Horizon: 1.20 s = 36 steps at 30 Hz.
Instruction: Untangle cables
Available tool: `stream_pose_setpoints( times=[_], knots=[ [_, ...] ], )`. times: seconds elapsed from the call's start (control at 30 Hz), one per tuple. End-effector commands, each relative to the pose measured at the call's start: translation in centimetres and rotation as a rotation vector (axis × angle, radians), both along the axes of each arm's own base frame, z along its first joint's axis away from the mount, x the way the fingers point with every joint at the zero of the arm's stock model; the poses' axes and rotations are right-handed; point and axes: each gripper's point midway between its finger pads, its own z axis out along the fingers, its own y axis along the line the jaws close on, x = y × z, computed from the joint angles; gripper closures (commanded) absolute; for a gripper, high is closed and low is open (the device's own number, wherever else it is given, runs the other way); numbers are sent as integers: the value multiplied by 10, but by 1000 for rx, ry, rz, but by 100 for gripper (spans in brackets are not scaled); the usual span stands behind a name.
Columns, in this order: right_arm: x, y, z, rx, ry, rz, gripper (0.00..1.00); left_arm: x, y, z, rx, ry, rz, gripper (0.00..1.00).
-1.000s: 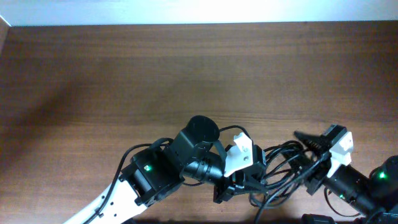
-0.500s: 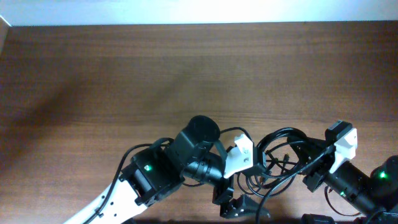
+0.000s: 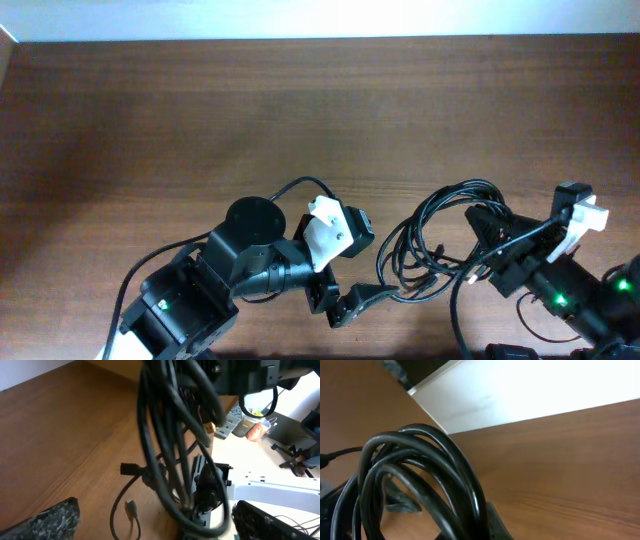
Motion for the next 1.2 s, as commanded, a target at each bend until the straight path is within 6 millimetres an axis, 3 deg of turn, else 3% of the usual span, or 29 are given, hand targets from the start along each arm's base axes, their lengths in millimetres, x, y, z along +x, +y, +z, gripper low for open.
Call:
stream_pose_setpoints(
  times=[0.0,0.4,0.63,0.73,0.97,1.17],
  knots=[
    [-10,11,8,34,-10,80,96,3,1,4,-7,-1,21,1],
    [-14,18,20,76,-34,129,96,-5,-5,16,-59,-16,-44,1],
    [-9,14,29,112,-42,95,96,-32,-11,23,-110,13,-206,1],
    [-10,16,32,116,-52,107,96,-30,-13,22,-109,14,-206,1],
    [-13,18,30,63,-92,135,96,-13,-30,42,-199,6,-187,1],
    [-14,18,18,35,-64,141,96,-18,-34,61,-272,-45,-245,1]
  ],
)
